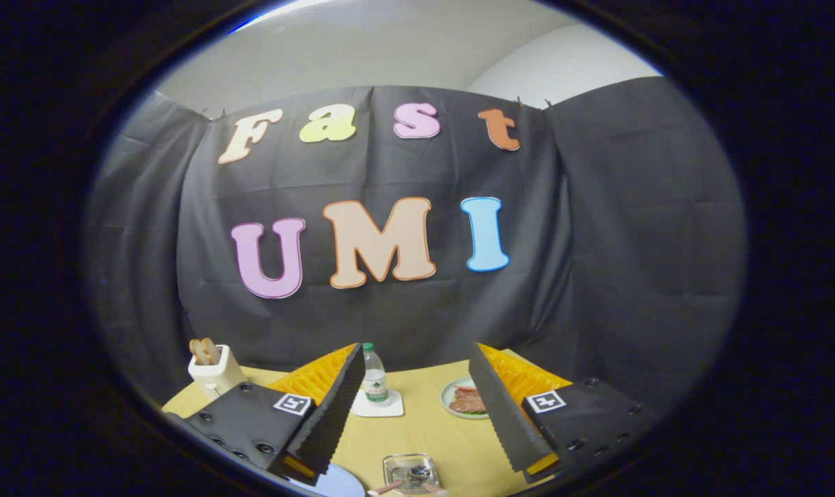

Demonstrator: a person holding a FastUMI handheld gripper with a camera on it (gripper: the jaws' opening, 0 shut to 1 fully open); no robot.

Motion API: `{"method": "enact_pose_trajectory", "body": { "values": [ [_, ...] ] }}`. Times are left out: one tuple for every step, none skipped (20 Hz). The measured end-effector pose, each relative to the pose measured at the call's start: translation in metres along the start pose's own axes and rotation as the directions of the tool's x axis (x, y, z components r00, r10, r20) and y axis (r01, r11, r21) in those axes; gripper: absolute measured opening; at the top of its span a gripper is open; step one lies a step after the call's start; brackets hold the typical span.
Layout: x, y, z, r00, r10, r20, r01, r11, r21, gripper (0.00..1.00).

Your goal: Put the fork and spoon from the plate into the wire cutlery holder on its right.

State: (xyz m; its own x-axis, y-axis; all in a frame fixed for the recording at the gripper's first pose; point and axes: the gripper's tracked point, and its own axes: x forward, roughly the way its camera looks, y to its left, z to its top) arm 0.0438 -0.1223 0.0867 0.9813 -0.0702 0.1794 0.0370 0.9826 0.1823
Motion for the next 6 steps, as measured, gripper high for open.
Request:
{"method": "enact_pose_trajectory", "body": {
  "values": [
    [-0.005, -0.003, 0.001, 1.000, -0.003, 0.008, 0.004, 1.000, -0.014, 0.96],
    [-0.009, -0.009, 0.001, 1.000, -0.019, 0.014, 0.019, 0.999, -0.026, 0.96],
    [-0.013, -0.015, 0.002, 0.999, -0.039, 0.022, 0.039, 0.999, -0.032, 0.96],
    [-0.018, -0.016, 0.003, 0.999, -0.045, 0.030, 0.046, 0.998, -0.031, 0.96],
    [-0.023, -0.016, 0.003, 0.999, -0.040, 0.032, 0.041, 0.999, -0.028, 0.96],
    [-0.026, -0.015, 0.001, 0.999, -0.033, 0.030, 0.033, 0.999, -0.026, 0.96]
  ]
}}
